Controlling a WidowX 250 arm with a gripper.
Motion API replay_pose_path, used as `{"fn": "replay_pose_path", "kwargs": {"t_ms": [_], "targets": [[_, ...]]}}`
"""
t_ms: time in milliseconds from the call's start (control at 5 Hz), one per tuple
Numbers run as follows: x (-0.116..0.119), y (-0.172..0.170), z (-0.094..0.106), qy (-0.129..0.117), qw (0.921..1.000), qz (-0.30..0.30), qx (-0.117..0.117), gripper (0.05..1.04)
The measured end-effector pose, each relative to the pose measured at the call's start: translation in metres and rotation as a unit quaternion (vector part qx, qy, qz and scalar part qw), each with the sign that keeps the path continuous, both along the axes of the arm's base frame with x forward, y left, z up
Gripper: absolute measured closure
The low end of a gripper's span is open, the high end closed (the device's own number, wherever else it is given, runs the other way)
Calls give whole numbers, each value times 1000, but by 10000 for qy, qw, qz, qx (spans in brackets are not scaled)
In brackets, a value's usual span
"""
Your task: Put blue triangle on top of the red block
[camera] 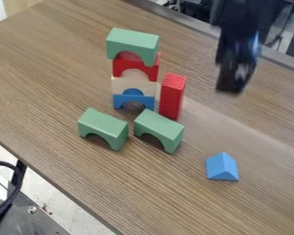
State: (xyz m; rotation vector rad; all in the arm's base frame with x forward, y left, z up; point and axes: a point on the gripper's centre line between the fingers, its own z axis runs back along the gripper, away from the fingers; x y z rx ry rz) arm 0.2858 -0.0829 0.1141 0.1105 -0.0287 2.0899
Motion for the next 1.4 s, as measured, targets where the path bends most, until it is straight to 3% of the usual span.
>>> {"fn": "replay_pose_path", "kwargs": {"t_ms": [400,1000,1400], "targets": [[-23,-25,-29,-86,9995,265,168,83],[-34,-39,-45,-186,9988,445,80,83],[-35,-36,-62,-488,9980,378,156,83]]}}
